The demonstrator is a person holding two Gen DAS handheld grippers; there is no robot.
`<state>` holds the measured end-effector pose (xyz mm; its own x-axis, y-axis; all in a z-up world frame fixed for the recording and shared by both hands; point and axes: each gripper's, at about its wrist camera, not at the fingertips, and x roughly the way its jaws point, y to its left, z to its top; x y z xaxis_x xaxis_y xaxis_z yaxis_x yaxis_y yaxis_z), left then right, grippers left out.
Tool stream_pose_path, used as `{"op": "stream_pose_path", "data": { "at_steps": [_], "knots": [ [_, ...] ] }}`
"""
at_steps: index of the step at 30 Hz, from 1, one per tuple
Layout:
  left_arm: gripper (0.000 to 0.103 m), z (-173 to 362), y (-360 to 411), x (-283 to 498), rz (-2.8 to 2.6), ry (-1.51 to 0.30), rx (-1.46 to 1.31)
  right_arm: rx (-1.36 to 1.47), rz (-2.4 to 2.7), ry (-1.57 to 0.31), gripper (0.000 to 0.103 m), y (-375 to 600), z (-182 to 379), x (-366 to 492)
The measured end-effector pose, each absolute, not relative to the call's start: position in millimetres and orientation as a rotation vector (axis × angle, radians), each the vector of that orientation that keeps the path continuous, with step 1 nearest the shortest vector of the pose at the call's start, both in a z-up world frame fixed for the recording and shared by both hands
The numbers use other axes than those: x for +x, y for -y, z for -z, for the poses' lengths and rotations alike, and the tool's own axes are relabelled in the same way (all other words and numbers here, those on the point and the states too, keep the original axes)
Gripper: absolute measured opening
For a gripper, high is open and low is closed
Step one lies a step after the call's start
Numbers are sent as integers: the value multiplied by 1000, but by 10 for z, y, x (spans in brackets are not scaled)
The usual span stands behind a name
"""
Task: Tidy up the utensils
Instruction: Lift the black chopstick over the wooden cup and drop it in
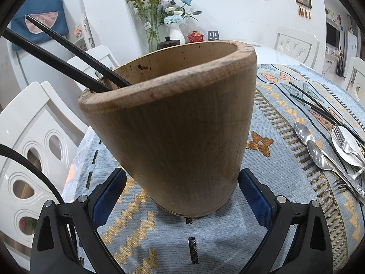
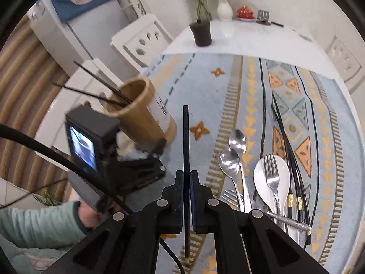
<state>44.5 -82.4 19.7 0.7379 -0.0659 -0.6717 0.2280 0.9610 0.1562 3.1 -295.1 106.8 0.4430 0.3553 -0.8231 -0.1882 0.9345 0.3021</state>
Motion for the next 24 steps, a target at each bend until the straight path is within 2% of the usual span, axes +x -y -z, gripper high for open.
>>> {"op": "stream_pose_path", "data": {
  "at_steps": [18,24],
  "knots": [
    [99,-198,829,445,163,-725,235,301,-332,-619,5,2925,-2397,663],
    [99,-198,830,446,163,-725,235,253,-389,-586,5,2720,-2573,745]
  ]
}}
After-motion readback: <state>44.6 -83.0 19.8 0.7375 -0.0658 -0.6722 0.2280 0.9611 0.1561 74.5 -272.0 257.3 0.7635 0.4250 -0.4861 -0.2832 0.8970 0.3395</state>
